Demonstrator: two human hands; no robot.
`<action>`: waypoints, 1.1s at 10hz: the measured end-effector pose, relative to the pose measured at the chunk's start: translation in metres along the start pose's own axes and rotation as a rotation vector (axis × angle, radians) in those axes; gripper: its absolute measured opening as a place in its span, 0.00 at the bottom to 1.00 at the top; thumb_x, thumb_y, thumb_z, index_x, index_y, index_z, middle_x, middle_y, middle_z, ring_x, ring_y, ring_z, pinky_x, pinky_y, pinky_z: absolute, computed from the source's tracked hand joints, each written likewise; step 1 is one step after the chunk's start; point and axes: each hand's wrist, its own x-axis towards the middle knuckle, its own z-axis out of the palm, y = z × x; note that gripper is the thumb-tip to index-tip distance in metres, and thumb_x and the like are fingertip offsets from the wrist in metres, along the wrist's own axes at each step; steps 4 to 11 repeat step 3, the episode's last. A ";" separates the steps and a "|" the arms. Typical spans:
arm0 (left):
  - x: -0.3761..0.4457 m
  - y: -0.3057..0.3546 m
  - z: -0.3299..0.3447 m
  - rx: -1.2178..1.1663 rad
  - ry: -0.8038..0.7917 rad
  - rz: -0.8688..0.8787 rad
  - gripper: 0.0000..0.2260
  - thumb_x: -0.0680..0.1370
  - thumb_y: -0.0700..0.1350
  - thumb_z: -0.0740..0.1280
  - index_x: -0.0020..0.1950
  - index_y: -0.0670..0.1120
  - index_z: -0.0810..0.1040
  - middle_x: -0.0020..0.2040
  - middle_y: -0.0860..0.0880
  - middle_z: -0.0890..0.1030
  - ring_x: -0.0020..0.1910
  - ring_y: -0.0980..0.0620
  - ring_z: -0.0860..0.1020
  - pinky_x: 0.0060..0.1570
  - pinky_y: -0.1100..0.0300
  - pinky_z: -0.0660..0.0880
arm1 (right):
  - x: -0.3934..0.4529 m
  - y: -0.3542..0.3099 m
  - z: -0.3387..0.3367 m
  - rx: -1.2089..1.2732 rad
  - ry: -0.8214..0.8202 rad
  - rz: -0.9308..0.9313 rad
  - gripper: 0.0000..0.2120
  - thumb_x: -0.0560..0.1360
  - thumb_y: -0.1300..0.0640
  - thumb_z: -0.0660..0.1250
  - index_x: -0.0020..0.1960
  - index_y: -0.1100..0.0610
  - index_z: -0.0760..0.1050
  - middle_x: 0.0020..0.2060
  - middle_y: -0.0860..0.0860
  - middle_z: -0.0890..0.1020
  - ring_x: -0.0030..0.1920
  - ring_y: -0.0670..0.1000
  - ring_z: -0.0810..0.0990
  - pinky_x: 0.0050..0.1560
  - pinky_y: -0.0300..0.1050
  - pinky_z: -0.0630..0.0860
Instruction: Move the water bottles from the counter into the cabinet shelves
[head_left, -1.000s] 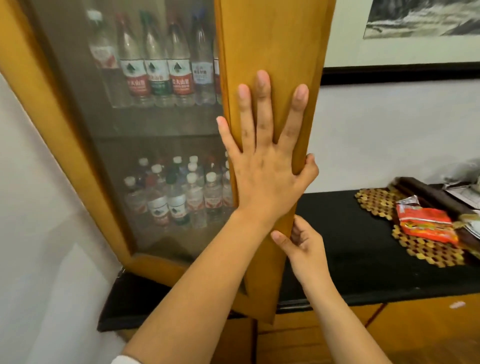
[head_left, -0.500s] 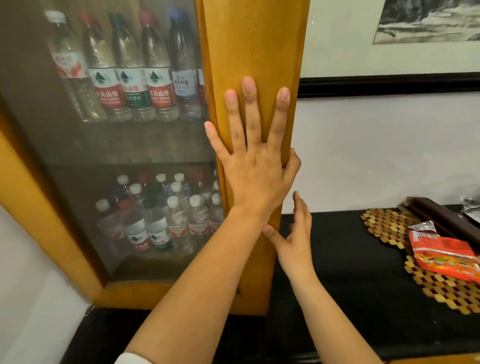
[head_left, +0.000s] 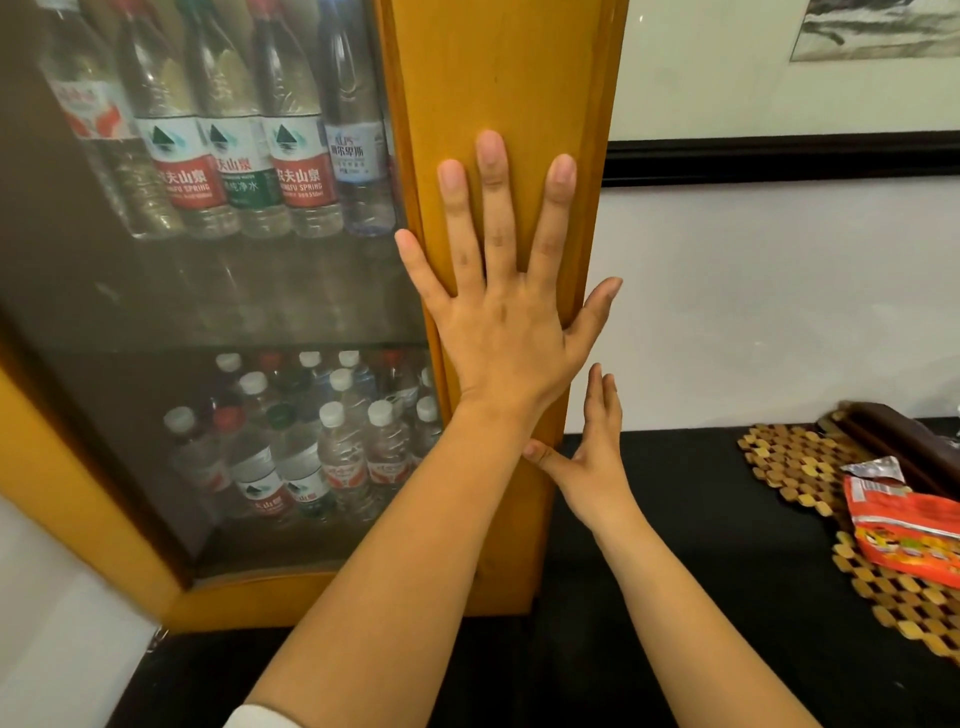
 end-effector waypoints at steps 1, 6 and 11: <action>-0.003 -0.002 -0.003 -0.008 -0.026 0.004 0.33 0.74 0.67 0.55 0.72 0.50 0.57 0.72 0.38 0.65 0.71 0.39 0.54 0.69 0.36 0.44 | -0.008 -0.003 0.003 0.010 0.024 0.037 0.45 0.69 0.49 0.71 0.75 0.45 0.44 0.76 0.47 0.47 0.76 0.52 0.49 0.71 0.53 0.57; -0.049 -0.028 -0.036 -0.377 -0.267 0.081 0.29 0.79 0.55 0.56 0.76 0.48 0.51 0.77 0.43 0.51 0.76 0.45 0.47 0.73 0.44 0.39 | -0.055 -0.013 -0.002 0.150 0.111 0.108 0.25 0.73 0.53 0.67 0.68 0.46 0.64 0.61 0.42 0.73 0.62 0.46 0.74 0.56 0.37 0.72; -0.049 -0.028 -0.036 -0.377 -0.267 0.081 0.29 0.79 0.55 0.56 0.76 0.48 0.51 0.77 0.43 0.51 0.76 0.45 0.47 0.73 0.44 0.39 | -0.055 -0.013 -0.002 0.150 0.111 0.108 0.25 0.73 0.53 0.67 0.68 0.46 0.64 0.61 0.42 0.73 0.62 0.46 0.74 0.56 0.37 0.72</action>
